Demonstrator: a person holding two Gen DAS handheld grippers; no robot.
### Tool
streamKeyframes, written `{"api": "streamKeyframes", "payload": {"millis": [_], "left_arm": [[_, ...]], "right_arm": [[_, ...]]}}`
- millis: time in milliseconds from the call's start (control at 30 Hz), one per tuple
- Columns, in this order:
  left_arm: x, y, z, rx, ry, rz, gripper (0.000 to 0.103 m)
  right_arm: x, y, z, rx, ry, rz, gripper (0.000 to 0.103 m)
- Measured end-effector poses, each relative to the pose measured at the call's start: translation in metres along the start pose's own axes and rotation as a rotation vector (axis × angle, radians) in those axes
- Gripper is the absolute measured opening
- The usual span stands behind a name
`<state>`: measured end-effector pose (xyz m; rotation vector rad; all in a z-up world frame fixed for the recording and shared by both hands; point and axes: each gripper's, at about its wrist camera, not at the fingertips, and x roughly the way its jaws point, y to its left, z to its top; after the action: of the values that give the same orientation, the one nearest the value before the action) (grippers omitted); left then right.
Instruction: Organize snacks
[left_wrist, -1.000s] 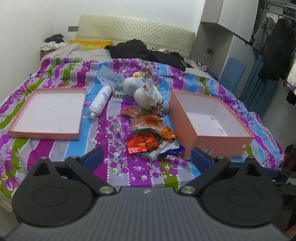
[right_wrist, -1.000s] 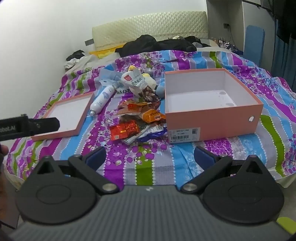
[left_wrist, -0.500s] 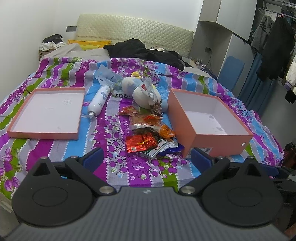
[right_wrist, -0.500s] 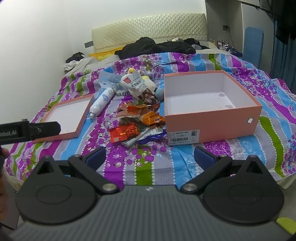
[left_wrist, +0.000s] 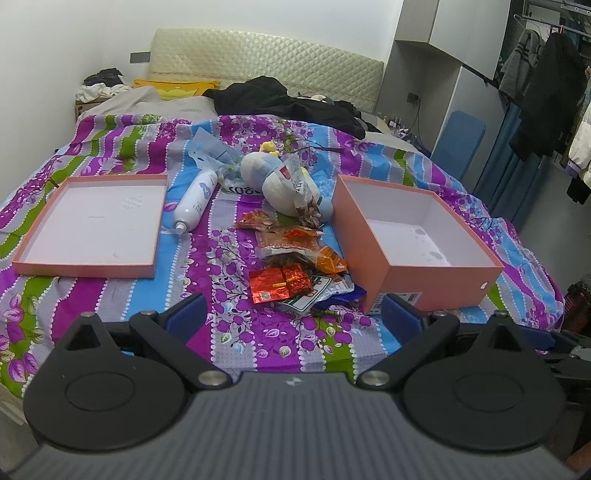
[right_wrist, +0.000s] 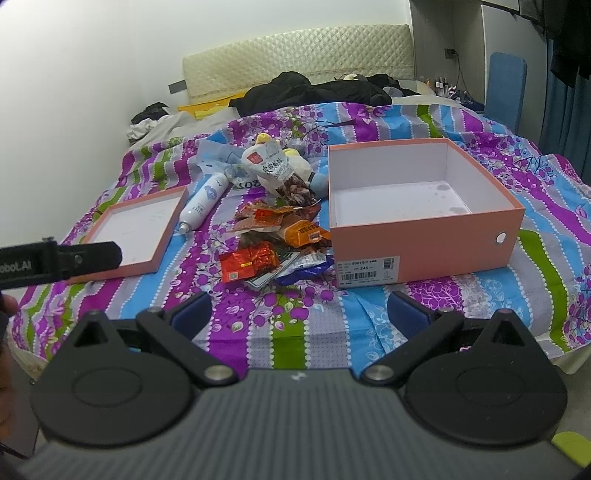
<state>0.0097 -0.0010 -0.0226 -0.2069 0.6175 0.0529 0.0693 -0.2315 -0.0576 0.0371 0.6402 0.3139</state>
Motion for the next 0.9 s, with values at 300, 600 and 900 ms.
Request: {"api": "streamKeyframes", "payload": {"millis": [300,600,900], "left_arm": [[0.0001,-0.0001,0.0001,-0.001,0.001,0.001,0.102],[0.0011,-0.0017,-0.0006,0.0,0.004,0.0,0.102],[0.002,0.0046,0.0004,-0.006,0.011,0.001,0.102]], "right_arm": [[0.0004,0.0002,-0.0006,-0.002,0.001,-0.002,0.103],[0.003,0.001,-0.0025,0.001,0.016,0.006,0.103],[0.0055,-0.0007,-0.0022,0.007,0.032,0.006,0.103]]}}
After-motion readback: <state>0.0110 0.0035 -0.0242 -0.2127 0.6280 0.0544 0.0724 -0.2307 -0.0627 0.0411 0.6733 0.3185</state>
